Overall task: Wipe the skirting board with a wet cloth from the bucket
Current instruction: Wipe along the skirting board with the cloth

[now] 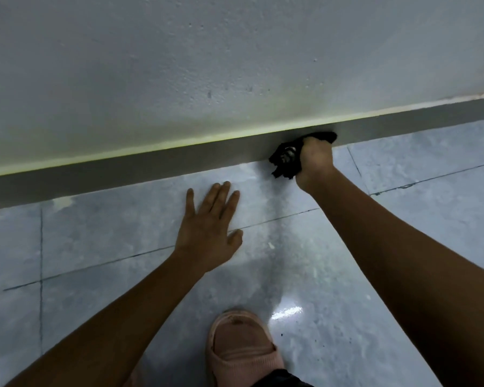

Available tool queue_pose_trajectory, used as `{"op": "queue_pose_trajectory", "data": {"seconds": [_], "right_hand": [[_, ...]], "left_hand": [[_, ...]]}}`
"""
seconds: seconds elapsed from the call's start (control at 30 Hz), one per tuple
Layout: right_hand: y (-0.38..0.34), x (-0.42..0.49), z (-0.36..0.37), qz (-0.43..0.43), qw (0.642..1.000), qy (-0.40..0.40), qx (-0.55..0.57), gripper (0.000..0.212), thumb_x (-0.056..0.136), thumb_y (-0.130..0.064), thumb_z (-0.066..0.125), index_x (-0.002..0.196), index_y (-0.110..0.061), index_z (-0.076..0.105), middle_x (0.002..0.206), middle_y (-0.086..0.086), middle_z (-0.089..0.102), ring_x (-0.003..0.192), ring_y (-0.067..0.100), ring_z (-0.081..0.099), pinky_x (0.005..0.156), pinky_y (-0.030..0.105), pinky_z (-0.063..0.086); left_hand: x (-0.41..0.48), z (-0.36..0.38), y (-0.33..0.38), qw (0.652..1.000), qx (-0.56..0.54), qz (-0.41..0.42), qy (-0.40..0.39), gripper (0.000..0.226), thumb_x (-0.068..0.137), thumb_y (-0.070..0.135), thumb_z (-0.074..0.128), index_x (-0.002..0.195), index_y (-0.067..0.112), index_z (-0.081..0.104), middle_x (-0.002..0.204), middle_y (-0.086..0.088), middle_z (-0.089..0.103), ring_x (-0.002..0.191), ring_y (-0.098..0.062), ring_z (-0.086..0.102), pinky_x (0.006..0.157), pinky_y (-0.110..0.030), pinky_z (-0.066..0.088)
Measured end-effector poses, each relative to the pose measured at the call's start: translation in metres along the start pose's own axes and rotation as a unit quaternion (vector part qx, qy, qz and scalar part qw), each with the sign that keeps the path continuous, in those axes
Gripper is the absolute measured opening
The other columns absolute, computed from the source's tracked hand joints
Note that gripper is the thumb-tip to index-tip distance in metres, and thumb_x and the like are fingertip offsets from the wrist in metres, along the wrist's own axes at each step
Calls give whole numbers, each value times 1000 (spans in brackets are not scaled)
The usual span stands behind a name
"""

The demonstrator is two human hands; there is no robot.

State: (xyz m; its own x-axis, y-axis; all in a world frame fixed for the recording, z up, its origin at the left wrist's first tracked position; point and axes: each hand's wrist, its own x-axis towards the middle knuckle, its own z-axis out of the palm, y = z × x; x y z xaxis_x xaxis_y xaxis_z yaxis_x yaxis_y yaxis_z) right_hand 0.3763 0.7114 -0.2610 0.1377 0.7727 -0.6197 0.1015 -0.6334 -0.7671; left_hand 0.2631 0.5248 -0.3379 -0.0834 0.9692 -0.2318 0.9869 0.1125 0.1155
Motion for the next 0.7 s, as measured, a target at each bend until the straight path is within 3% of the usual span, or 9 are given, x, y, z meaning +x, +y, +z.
{"op": "queue_pose_trajectory", "data": {"seconds": [0.1, 0.17, 0.27, 0.37, 0.4, 0.47, 0.53, 0.6, 0.7], "right_hand": [[8, -10, 3, -13, 999, -43, -14, 37, 94, -4, 32, 122, 12, 50, 103, 26, 55, 91, 39, 57, 77, 50, 46], [4, -8, -1, -58, 998, -22, -6, 25, 92, -6, 37, 109, 5, 52, 100, 20, 52, 91, 34, 55, 75, 45, 46], [-8, 15, -11, -82, 996, 37, 14, 34, 94, -12, 36, 124, 1, 47, 109, 11, 49, 97, 26, 50, 84, 39, 44], [-7, 25, -17, -26, 997, 43, -57, 45, 98, -16, 30, 142, -4, 35, 133, 10, 47, 116, 25, 50, 104, 43, 43], [-5, 25, -18, -8, 998, 35, -61, 44, 97, -13, 30, 139, -4, 39, 136, 15, 49, 116, 32, 54, 101, 46, 46], [-1, 20, -18, -10, 998, 3, -67, 39, 94, -7, 34, 128, 6, 47, 119, 27, 56, 102, 42, 60, 82, 50, 53], [1, 16, -20, -47, 997, -21, -59, 31, 91, -5, 36, 113, 10, 52, 101, 27, 55, 88, 39, 58, 67, 46, 48], [-4, 23, -24, -99, 994, 15, -54, 20, 89, -6, 37, 104, 0, 50, 103, 21, 54, 91, 34, 56, 71, 42, 47], [-21, 40, -34, -107, 987, 95, -73, 32, 95, -12, 32, 124, -5, 43, 128, 12, 47, 110, 31, 51, 96, 41, 44]], "left_hand": [[17, -2, 13, 999, -14, 51, -3, 73, 92, 58, 18, 149, 23, -14, 159, -3, -18, 146, -21, -16, 112, -58, -7], [28, -1, 18, 996, -14, 86, -10, 75, 91, 62, 18, 149, 25, -12, 160, -2, -17, 146, -21, -14, 112, -60, -5], [35, -1, 21, 995, -18, 97, -19, 77, 89, 67, 18, 149, 28, -10, 160, 1, -15, 147, -19, -12, 111, -63, -6], [35, -2, 23, 995, -27, 87, -26, 78, 88, 68, 20, 149, 30, -9, 160, 3, -15, 147, -18, -13, 111, -63, -5], [36, -3, 24, 995, -28, 88, -27, 78, 88, 69, 20, 149, 30, -9, 160, 3, -15, 147, -18, -13, 112, -63, -5], [36, -3, 23, 995, -29, 88, -21, 78, 88, 68, 19, 149, 30, -10, 160, 2, -15, 147, -19, -12, 112, -63, -4], [36, -2, 22, 996, -28, 86, -13, 78, 87, 68, 19, 149, 30, -10, 160, 2, -14, 147, -20, -12, 112, -63, -4], [36, 0, 23, 996, -27, 83, -7, 79, 87, 68, 19, 149, 30, -10, 160, 1, -14, 147, -20, -12, 111, -64, -4], [37, 0, 25, 997, -28, 76, -8, 79, 86, 68, 21, 148, 31, -11, 160, 2, -16, 147, -20, -13, 111, -62, -7]]}}
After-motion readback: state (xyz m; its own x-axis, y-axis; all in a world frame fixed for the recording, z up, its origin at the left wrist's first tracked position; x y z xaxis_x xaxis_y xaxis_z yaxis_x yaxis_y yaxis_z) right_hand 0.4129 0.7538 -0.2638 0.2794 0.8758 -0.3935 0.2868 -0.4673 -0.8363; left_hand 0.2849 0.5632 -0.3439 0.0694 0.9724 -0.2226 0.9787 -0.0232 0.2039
